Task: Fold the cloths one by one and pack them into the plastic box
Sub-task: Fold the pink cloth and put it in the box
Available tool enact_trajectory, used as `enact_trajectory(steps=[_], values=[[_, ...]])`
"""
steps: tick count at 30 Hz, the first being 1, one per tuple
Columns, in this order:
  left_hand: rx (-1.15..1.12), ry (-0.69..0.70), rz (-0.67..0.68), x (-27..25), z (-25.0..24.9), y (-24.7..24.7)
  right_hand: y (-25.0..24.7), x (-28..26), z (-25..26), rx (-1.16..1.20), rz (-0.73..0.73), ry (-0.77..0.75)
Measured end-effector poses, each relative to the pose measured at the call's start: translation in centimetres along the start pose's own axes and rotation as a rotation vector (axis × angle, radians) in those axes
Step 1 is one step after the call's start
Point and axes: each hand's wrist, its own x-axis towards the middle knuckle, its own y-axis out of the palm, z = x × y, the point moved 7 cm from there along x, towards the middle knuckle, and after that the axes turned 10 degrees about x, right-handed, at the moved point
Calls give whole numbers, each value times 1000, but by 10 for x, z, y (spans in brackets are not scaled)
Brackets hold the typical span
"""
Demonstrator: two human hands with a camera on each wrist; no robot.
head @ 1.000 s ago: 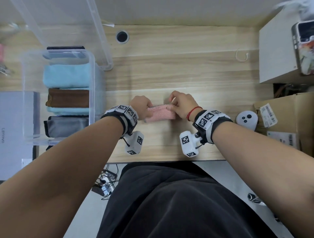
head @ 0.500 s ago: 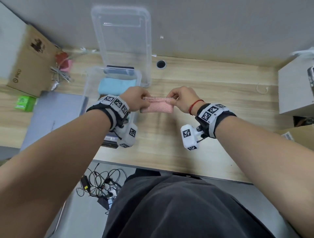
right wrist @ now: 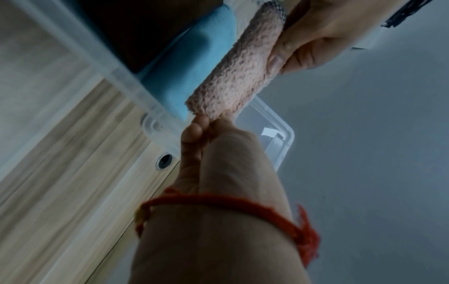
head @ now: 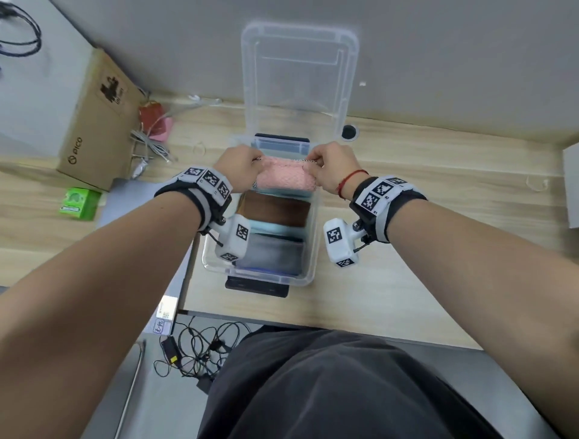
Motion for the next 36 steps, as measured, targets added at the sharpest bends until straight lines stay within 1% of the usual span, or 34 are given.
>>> enact_trajectory(steps=[4,8,14,17,19,21,23,25,26,28,29,31,33,36], values=[[55,18,29,27,25,12,22,18,14,-92,-8,66],[109,45,28,49,32,23,32,25,10,-143,-68,141],[179,57,46,68,33,33,48,38,5,-289,-55,171],[176,24,41,72,40,36,55,44,0,-339,-42,184],[156,1,11,72,44,35,56,45,-2,-351,-62,184],[149,12,-60,71,45,28,53,45,-2,-342,-87,187],[164,69,-124,69,41,20,48,45,0,-335,-124,167],[136,146,-121,67,37,18,44,46,7,-327,-141,99],[104,200,-79,65,32,21,46,48,12,-311,-118,50],[95,307,26,62,23,29,56,50,22,-281,1,-42],[114,329,62,62,20,33,64,50,24,-292,81,-65],[134,301,96,65,24,37,77,50,18,-341,211,-48],[174,268,146,67,30,44,81,50,6,-364,245,4],[303,260,182,65,34,47,77,48,-6,-461,217,40]])
